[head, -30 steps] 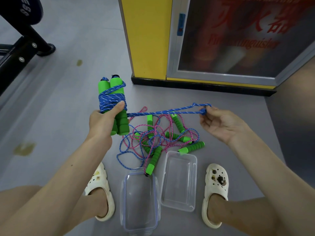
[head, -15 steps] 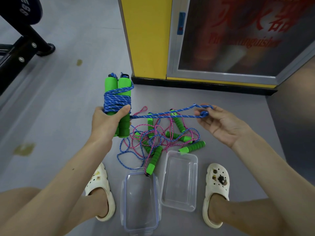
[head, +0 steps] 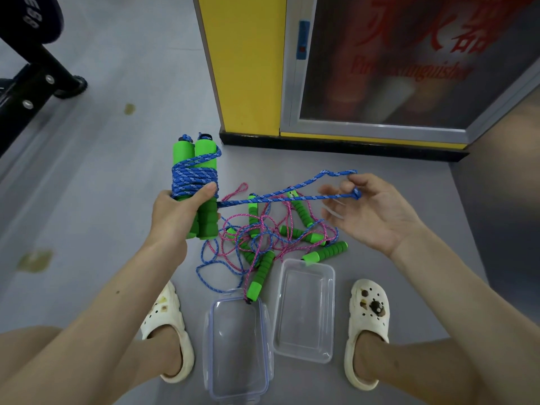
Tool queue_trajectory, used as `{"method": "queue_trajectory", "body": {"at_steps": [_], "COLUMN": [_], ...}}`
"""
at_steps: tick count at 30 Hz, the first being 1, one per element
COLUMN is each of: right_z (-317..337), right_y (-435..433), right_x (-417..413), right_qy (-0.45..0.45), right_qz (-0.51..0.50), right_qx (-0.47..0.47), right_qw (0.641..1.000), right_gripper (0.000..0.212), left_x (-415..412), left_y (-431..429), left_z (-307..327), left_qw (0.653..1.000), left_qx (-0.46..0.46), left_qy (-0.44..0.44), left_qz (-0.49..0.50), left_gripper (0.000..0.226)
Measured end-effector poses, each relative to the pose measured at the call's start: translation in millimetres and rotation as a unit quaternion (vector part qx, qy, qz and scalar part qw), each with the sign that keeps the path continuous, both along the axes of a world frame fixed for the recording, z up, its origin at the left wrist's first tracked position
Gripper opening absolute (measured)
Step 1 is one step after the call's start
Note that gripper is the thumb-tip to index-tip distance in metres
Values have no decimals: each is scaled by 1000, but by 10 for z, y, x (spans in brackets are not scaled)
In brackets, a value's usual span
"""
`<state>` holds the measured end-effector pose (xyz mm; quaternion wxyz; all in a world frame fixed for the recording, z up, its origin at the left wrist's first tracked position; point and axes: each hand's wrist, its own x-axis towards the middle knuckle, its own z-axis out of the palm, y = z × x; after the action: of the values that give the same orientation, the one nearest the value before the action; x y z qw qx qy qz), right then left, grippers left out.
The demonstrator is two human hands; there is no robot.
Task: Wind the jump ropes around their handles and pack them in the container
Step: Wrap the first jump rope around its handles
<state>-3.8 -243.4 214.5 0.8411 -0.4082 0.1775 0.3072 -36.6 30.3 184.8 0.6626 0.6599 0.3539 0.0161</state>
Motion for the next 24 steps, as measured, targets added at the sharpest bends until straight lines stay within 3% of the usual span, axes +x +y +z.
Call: {"method": "queue_trajectory", "body": {"at_steps": [5,8,10,12,16,19,20,21,23,24], "right_z": [47,82,62,22,-34,-75,-90,-80,-41,-23], "right_y": [-42,-124,-154,-171,-173,-144,-137,-128,-128,-133], "right_x": [55,94,106,103,72,20,15,21,70,90], "right_qy": [-7,-22,-68,-149,-277,-349,-359,-343,-239,-177], "right_qz": [60,50,51,51,18,43,55,53,15,-12], "right_qx": [-155,-255,-339,-471,-643,-767,-768,-734,-589,-510], "right_qw": [986,965,937,868,714,537,528,584,772,841], "right_gripper": [36,23,16,12,10,22,27,29,24,20], "left_x": [22,28,17,2,16,23,24,28,43,49], "left_y": [64,116,97,78,73,59,53,57,81,101], "left_z": [77,93,98,85,106,93,81,65,51,45], "left_qw": [1000,999,1000,1000,1000,1000,1000,1000,999,999], "left_qx": [5,-5,-4,4,10,9,12,15,16,15], "left_qy": [-3,-14,-5,-2,-6,-5,-6,-6,-6,-5], "left_qz": [28,37,31,30,29,22,23,26,33,35], "left_gripper": [68,64,75,89,86,74,66,59,54,55]}}
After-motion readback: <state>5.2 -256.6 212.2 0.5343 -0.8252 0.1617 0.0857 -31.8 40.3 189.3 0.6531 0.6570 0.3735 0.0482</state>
